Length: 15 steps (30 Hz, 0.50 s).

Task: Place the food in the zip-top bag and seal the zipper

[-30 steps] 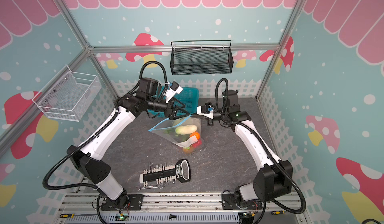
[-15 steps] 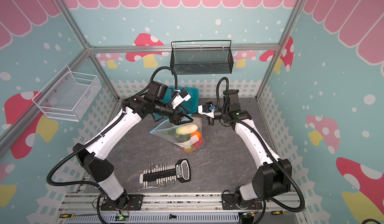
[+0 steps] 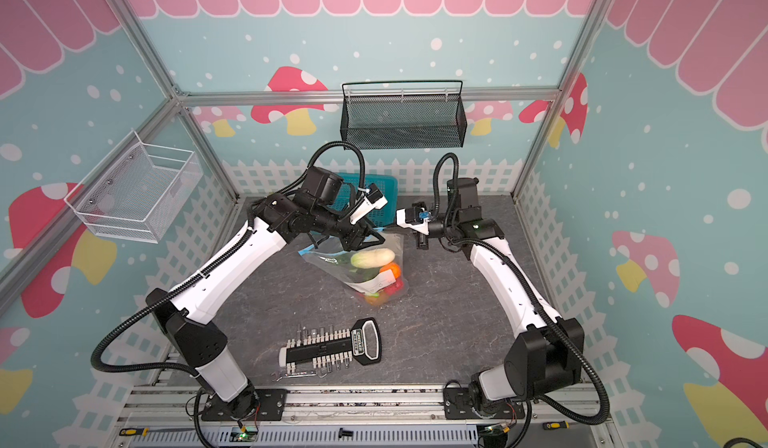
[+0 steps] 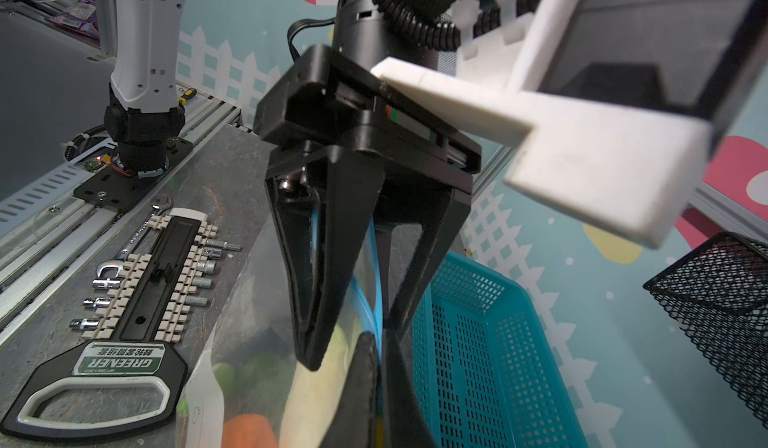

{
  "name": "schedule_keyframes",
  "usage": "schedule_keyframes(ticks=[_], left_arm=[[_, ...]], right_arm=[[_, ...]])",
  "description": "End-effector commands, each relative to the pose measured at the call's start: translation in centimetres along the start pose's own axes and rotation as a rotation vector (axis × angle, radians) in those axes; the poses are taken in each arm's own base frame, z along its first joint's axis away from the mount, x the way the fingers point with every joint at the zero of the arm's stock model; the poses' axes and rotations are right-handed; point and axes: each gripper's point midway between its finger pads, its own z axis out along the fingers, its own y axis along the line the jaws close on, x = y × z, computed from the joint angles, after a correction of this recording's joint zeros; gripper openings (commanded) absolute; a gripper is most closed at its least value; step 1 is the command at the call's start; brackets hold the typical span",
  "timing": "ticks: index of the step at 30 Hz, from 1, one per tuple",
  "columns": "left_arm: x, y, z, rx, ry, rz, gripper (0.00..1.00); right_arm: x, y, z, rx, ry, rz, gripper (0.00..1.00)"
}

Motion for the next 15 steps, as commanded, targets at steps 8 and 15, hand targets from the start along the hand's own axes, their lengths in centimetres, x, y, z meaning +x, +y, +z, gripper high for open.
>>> schedule_keyframes(ticks=[8, 15], left_arm=[[-0.6, -1.4, -1.8, 0.016, -0.029, 0.037, 0.27], [-0.5, -1.5, -0.9, 0.044, -0.024, 0.016, 0.22]], right_arm=[[-0.8, -0.3, -0.2, -0.007, -0.024, -0.024, 0.0], [-0.4, -0.3, -0.2, -0.002, -0.011, -0.004, 0.0]])
